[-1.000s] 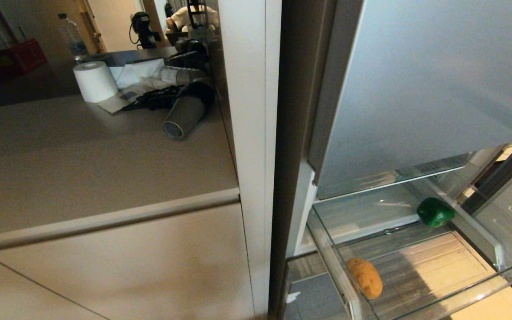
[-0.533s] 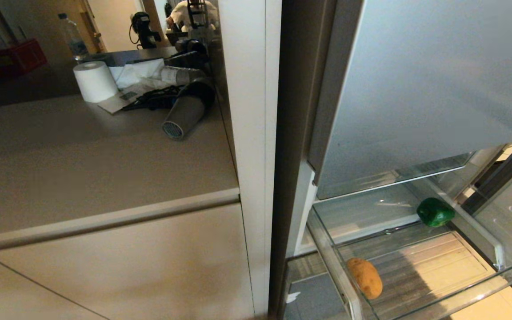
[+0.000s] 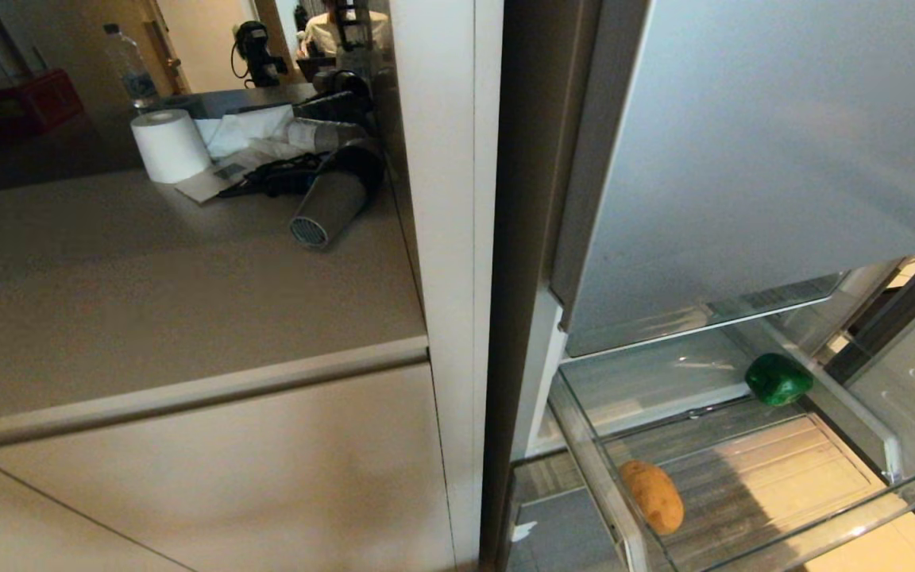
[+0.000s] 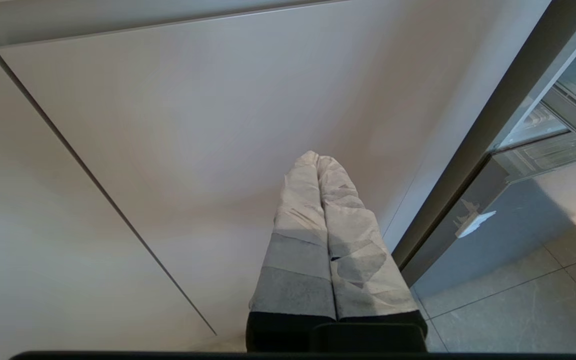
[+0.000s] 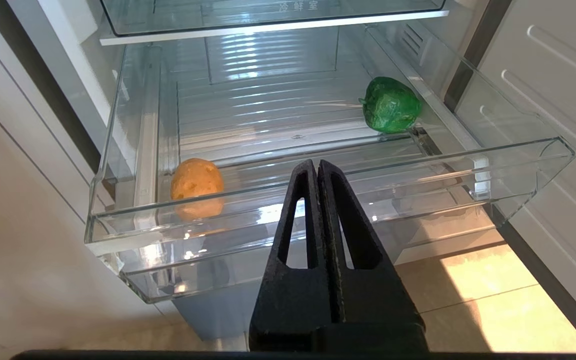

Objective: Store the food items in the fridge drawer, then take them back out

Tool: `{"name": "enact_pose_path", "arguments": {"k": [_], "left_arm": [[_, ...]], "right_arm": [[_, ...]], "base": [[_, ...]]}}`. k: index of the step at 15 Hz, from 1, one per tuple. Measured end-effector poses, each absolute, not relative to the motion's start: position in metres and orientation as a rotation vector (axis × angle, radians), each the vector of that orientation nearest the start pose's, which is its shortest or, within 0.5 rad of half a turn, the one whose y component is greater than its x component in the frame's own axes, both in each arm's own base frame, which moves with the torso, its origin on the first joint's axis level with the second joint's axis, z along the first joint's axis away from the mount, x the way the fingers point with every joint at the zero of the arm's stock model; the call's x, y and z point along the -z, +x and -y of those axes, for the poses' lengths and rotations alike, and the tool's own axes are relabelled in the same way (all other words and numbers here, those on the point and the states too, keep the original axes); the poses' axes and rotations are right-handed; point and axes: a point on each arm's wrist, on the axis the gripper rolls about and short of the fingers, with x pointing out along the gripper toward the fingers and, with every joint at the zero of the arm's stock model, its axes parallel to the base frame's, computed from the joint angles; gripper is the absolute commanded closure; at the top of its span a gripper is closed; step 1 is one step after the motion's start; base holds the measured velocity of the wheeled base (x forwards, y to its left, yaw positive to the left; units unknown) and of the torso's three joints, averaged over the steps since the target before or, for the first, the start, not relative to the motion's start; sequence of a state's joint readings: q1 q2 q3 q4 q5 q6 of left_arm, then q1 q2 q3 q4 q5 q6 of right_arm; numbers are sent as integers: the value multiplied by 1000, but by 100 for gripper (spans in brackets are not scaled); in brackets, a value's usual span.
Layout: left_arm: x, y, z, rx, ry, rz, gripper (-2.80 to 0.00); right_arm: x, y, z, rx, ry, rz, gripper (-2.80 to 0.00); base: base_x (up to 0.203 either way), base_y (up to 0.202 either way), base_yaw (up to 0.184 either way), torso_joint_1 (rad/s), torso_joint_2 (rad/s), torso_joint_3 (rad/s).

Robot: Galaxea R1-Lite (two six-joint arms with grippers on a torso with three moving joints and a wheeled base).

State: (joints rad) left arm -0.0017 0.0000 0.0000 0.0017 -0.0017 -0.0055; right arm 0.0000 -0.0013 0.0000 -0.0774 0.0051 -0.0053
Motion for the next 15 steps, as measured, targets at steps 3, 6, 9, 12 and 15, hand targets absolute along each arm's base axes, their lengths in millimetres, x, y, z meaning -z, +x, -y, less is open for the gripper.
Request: {"name": "enact_pose_path", "arguments": {"k": [3,6,9,12,15], "left_arm": [[-75,-23,0,3,-6,-2,0],[-75,-23,0,3,-5,-2,0],[-75,-23,0,3,-6,-2,0],[-75,-23,0,3,-5,-2,0],[-75,-23,0,3,-6,-2,0]], "right_arm": [[-83,-23,0,-4,-6,79,0],[-83,-23,0,-4,-6,79,0],[-83,-23,0,-5,-6,79,0],[-83,-23,0,-4,-6,79,0],[-83,-23,0,-4,-6,79,0]], "base": [[0,0,0,0,0,0],[0,0,0,0,0,0],[0,0,0,0,0,0],[0,0,0,0,0,0],[0,0,0,0,0,0]]}}
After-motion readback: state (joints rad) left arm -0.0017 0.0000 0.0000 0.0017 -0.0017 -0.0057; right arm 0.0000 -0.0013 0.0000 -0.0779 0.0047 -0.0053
